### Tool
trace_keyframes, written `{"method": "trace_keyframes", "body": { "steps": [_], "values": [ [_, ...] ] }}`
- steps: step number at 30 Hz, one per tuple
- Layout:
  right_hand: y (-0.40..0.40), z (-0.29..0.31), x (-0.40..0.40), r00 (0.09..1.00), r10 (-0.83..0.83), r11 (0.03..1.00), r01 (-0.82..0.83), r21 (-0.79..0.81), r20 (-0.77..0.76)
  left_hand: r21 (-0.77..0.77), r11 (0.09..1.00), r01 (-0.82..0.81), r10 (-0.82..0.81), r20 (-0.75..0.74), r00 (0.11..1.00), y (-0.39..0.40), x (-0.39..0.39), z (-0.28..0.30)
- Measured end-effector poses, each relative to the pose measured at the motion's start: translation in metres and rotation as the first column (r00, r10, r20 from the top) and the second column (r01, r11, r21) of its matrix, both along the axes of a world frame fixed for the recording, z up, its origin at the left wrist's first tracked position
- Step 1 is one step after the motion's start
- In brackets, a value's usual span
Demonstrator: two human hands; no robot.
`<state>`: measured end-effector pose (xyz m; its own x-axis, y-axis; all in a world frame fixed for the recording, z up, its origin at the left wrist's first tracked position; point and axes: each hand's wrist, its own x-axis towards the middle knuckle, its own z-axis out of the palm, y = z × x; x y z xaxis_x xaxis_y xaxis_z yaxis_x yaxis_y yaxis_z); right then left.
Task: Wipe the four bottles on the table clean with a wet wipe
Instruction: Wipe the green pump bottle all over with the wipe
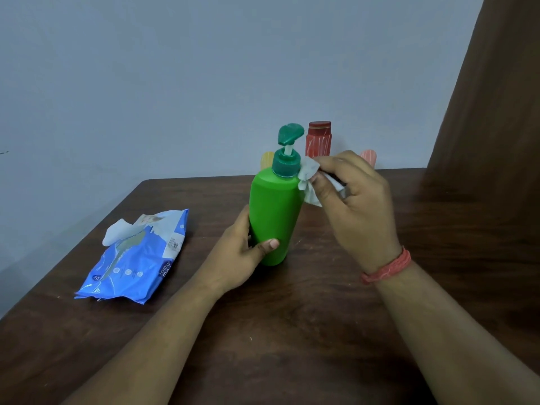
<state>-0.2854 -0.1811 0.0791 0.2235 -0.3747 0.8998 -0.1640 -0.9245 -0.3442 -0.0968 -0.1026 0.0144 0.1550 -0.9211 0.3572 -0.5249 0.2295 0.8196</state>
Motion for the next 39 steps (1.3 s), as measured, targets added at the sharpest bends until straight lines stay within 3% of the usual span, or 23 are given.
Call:
{"method": "trace_keyframes", "body": {
  "steps": [5, 8, 12, 16, 21, 28, 32, 37, 39],
  "values": [
    [-0.006, -0.002, -0.002, 0.997, -0.063, 0.997, 0.060, 0.045, 0.055, -0.016, 1.000, 0.001, 0.000, 0.061, 0.998, 0.002, -0.004, 0.002],
    [0.000, -0.001, -0.002, 0.998, -0.009, 0.999, 0.012, -0.040, 0.065, -0.047, 0.999, -0.010, 0.013, 0.067, 0.998, 0.001, -0.005, 0.000],
    [-0.006, -0.005, -0.002, 0.992, -0.118, 0.990, 0.120, -0.071, 0.039, -0.058, 0.998, -0.037, 0.041, 0.073, 0.997, 0.002, -0.005, 0.000],
    [0.007, -0.007, 0.000, 0.989, -0.118, 0.961, 0.135, -0.240, 0.086, -0.109, 0.993, -0.054, 0.067, 0.119, 0.991, 0.001, -0.007, -0.002],
    [0.008, -0.007, 0.000, 0.955, -0.285, 0.889, 0.294, -0.350, 0.077, -0.225, 0.964, -0.139, 0.208, 0.321, 0.924, -0.003, -0.007, -0.005],
    [0.018, -0.015, 0.012, 0.961, -0.274, 0.891, 0.237, -0.386, -0.041, -0.342, 0.913, -0.224, 0.355, 0.392, 0.849, -0.004, -0.005, -0.006],
    [0.009, -0.012, 0.004, 0.955, -0.294, 0.902, 0.291, -0.318, 0.040, -0.390, 0.889, -0.239, 0.391, 0.378, 0.839, -0.006, -0.010, -0.007],
    [0.013, -0.021, 0.013, 0.967, -0.226, 0.916, 0.168, -0.364, -0.122, -0.348, 0.881, -0.320, 0.413, 0.235, 0.880, -0.006, -0.004, -0.009],
    [0.009, -0.020, 0.011, 0.977, -0.203, 0.932, 0.172, -0.320, -0.066, -0.333, 0.882, -0.333, 0.420, 0.236, 0.876, -0.004, -0.002, -0.008]
  ]
}}
